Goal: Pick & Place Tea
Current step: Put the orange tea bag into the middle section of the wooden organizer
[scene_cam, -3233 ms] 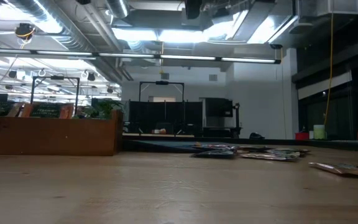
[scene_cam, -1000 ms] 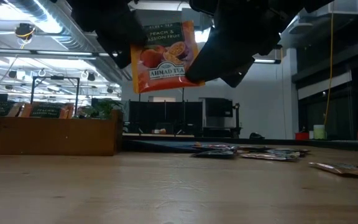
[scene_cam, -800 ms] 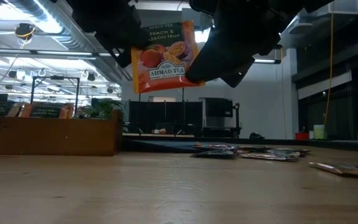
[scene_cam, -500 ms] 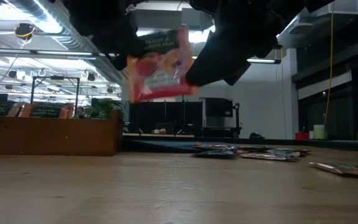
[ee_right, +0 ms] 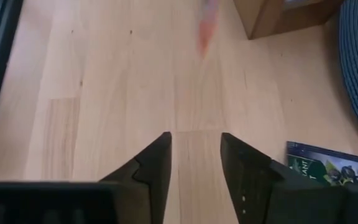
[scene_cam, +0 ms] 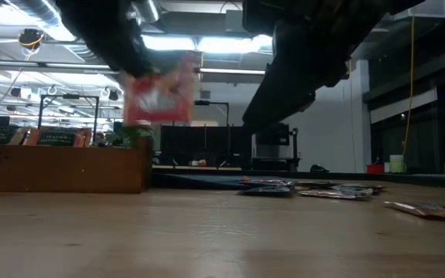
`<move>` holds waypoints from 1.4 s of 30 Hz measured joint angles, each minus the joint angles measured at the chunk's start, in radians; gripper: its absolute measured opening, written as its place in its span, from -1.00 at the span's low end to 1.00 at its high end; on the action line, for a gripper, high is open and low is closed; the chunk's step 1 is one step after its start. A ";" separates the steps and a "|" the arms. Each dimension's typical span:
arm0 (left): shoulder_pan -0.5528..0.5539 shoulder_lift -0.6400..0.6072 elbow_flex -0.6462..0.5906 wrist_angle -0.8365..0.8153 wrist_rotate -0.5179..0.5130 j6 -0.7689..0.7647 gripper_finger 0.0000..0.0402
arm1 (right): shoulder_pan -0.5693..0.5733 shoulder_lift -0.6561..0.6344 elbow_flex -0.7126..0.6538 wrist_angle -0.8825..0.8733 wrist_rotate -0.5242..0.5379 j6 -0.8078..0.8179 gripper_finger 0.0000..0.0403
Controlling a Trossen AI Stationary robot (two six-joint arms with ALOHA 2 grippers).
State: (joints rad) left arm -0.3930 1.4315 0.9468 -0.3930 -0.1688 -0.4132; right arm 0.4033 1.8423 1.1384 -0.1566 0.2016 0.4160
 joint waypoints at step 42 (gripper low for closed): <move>-0.181 -0.454 -0.368 -0.384 -0.264 -0.544 -0.96 | 0.001 0.000 0.000 0.009 0.042 0.002 -0.29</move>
State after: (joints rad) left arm -0.5743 0.9779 0.5789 -0.7773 -0.4330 -0.9569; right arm 0.4042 1.8423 1.1381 -0.1474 0.2437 0.4183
